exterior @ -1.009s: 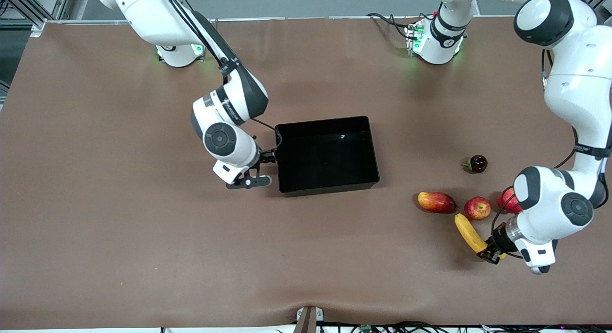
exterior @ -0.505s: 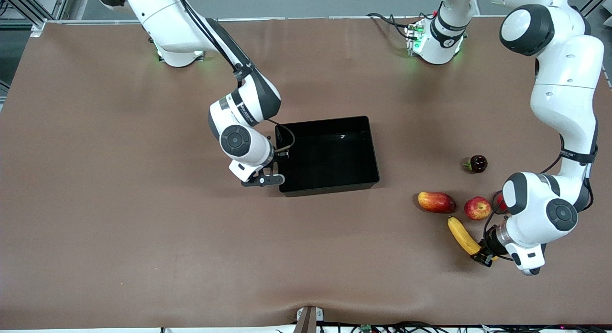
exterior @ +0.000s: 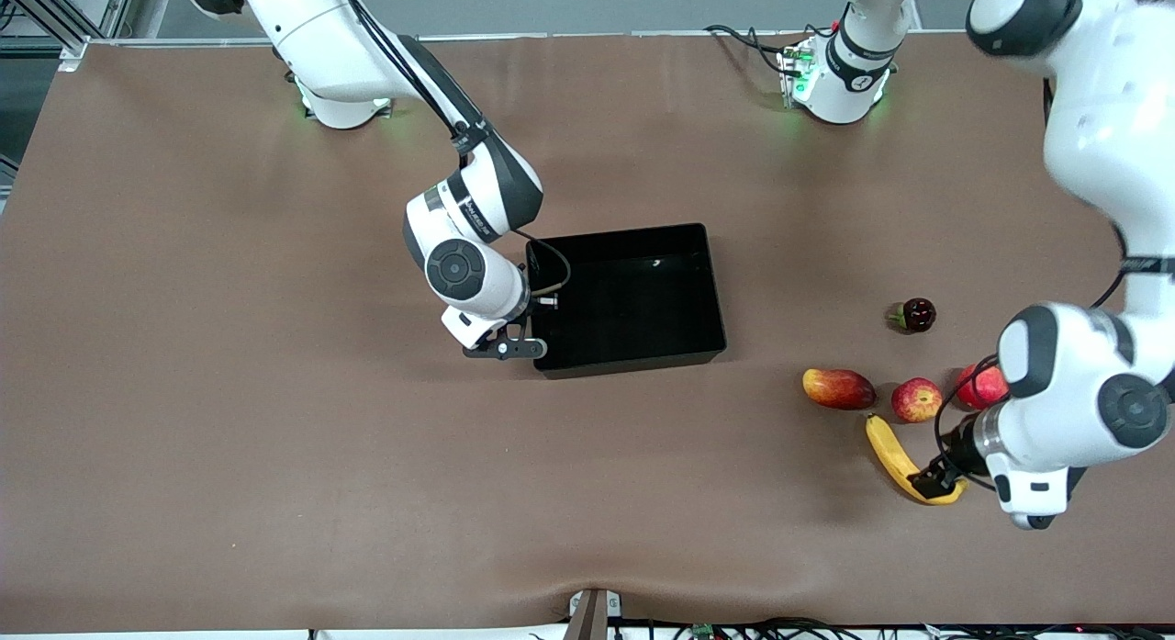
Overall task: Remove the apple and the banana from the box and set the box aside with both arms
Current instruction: 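Set the banana below the fruits while the right gripper nears the tray, then grip the tray rim with the right gripper while the left gripper withdraws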
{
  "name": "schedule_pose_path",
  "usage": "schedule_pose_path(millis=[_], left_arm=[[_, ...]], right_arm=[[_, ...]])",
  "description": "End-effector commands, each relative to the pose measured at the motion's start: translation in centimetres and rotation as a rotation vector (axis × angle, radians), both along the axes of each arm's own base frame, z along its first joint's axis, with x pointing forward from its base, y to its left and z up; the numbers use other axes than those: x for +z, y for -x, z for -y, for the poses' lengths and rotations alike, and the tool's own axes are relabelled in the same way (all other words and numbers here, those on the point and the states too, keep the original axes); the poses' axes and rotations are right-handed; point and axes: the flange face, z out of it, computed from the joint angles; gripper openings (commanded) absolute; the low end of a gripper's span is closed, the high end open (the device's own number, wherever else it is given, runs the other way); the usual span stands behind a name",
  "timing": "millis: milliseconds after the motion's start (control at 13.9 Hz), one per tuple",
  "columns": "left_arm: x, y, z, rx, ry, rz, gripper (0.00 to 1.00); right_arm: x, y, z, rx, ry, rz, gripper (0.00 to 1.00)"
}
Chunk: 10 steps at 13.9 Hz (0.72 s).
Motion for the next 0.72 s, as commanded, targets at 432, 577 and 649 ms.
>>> schedule_pose_path(millis=[432, 577, 649], left_arm=[[23.6, 12.2, -1.6, -0.439, -0.078, -0.099, 1.0], [26.6, 15.0, -0.8, -0.44, -0.1, -0.115, 1.0], [27.4, 16.1, -0.3, -0.459, -0.12, -0.116, 1.0]], right_arm=[[6.2, -3.2, 7.9, -0.082, 0.009, -0.103, 0.0], [8.1, -3.9, 11.4, -0.117, 0.004, -0.099, 0.0], [8.5, -4.4, 13.9, -0.132, -0.003, -0.097, 0.0]])
